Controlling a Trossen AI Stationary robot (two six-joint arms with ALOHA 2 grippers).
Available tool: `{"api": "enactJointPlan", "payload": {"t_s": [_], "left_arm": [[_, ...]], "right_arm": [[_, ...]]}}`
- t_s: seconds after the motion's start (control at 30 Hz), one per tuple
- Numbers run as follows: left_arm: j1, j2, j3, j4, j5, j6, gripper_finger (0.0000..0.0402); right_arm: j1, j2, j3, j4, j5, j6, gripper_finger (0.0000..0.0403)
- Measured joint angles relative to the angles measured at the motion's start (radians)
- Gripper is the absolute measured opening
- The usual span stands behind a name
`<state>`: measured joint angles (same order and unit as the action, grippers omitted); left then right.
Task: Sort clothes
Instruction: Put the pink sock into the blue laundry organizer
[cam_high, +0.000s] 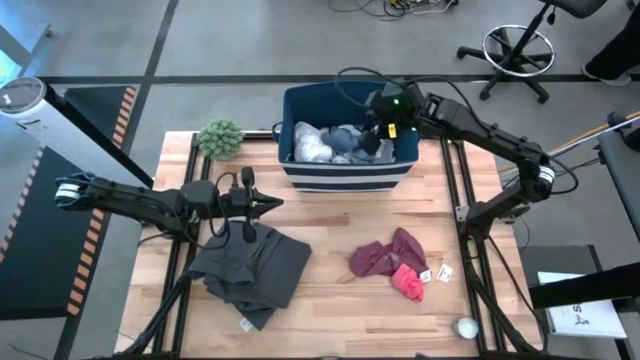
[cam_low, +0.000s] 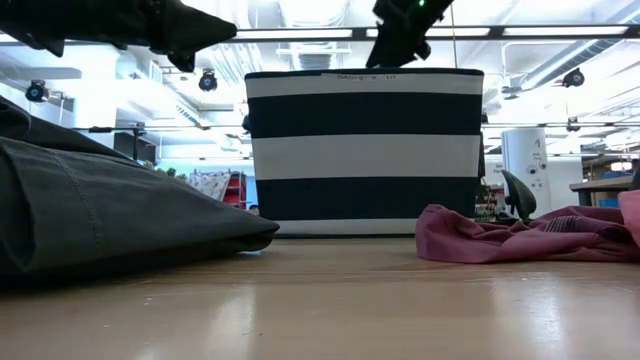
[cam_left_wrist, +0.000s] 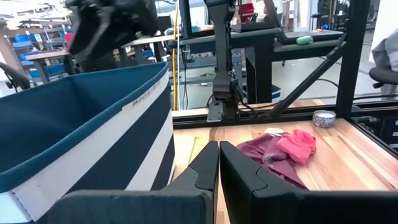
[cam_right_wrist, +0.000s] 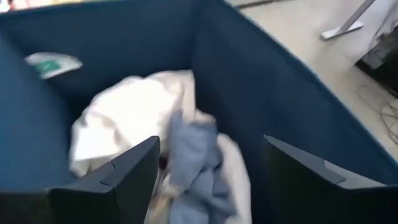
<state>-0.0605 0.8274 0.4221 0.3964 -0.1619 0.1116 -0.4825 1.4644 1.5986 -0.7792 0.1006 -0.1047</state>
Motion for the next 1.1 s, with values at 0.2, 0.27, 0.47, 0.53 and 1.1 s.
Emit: {"api": "enactJointPlan", "payload": {"t_s": [0.2, 0.27, 0.47, 0.53, 1.1], "left_arm": [[0.0, -0.035, -0.005, -0.023, -0.002, 0.01, 0.0], [0.0, -0.048, -0.009, -0.027, -0.003, 0.01, 0.0], [0.0, -0.088, -0.013, -0.07, -0.003, 0.01, 0.0], [0.0, -0.097, -0.013, -0.08, -0.004, 0.01, 0.0], [0.0, -0.112, -0.013, -0.108, -0.004, -0.007, 0.0]], "right_arm": [[0.127, -0.053, -0.003, -0.179, 0.004, 0.013, 0.0149], [0.185, -0.067, -0.014, -0.211, 0.004, 0.038, 0.0092], [0.4, -0.111, -0.079, -0.293, 0.003, 0.158, 0.0012], [0.478, -0.116, -0.101, -0.321, 0.002, 0.236, 0.0028], [1.0, -0.102, -0.429, -0.335, -0.023, 0.984, 0.0202]]}}
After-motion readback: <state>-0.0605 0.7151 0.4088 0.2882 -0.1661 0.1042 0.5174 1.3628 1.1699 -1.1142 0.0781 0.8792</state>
